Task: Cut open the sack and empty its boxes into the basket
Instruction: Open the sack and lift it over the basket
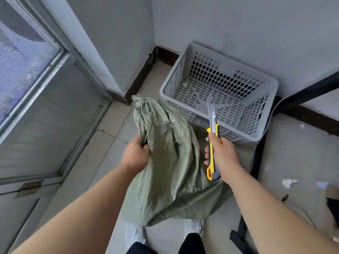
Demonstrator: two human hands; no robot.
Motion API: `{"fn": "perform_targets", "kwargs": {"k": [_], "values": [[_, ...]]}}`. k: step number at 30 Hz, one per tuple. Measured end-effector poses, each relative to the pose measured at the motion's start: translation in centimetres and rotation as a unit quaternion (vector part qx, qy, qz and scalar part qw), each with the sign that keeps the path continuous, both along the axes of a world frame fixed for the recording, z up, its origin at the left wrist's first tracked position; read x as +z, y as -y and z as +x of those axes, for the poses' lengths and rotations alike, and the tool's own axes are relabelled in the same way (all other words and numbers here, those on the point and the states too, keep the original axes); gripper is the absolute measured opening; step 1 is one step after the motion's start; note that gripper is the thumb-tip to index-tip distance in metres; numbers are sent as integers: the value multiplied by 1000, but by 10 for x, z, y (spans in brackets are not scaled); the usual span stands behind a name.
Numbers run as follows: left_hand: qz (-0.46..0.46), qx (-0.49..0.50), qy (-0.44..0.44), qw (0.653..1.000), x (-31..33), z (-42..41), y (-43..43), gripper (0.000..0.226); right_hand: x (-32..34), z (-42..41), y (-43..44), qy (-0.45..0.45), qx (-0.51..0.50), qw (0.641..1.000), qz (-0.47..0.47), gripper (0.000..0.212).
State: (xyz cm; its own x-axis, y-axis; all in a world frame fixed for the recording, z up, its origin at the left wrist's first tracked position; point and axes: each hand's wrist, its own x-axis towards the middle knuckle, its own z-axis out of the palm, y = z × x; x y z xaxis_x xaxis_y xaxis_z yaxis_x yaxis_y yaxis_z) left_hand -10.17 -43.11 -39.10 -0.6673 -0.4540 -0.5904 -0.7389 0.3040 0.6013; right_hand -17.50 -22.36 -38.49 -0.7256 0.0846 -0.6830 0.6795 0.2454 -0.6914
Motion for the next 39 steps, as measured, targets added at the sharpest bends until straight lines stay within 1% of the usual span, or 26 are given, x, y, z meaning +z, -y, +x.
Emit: {"fn": "perform_targets", "kwargs": {"k": [3, 6, 8, 11, 13, 14, 16, 19, 21, 23, 25, 28, 31, 34, 37, 39], "values": [[-7, -2, -2, 1000, 0, -2, 1, 22, -3, -2, -5, -20, 13, 1000, 12, 6], [-13, -4, -4, 1000, 1, 1, 0, 18, -7, 0, -10, -42, 75, 995, 42, 43], [-14, 0, -7, 1000, 0, 2, -1, 19, -9, 1, -11, -44, 95, 994, 36, 53], [-8, 15, -15, 1000, -4, 4, 2, 19, -17, 4, -9, -10, 82, 996, 34, 53], [-6, 21, -20, 1000, -7, 5, 3, 18, -26, 7, -4, 22, 103, 993, 61, 60], [-3, 23, -23, 999, -8, 6, 4, 18, -30, 9, -1, 30, 121, 989, 78, 59], [-3, 24, -29, 999, -8, 8, 5, 17, -37, 14, 7, 41, 129, 986, 95, 49], [-28, 29, -34, 999, 0, 11, 9, 17, -31, 22, 15, 38, 82, 995, 32, 23], [-51, 32, -51, 997, 13, 12, 15, 18, -11, 23, 14, 38, 8, 999, -13, 15], [-73, 15, -76, 994, 32, 9, 18, 17, 18, 21, 4, 46, -50, 997, -37, 14], [-70, -10, -118, 990, 56, 3, 17, 20, 50, 21, -12, 46, -68, 996, -42, 14], [-55, -61, -181, 980, 95, -23, 9, 40, 89, 15, -38, 13, -134, 989, -61, 16], [-40, -140, -215, 966, 126, -73, -11, 53, 119, -7, -70, -38, -225, 970, -86, 18], [-54, -187, -218, 956, 127, -110, -22, 52, 117, -22, -80, -70, -257, 959, -92, 16], [-67, -186, -220, 955, 119, -139, -24, 49, 104, -36, -77, -87, -276, 953, -87, 13], [-58, -171, -217, 959, 107, -175, -40, 47, 88, -62, -86, -93, -282, 952, -78, 15]]}}
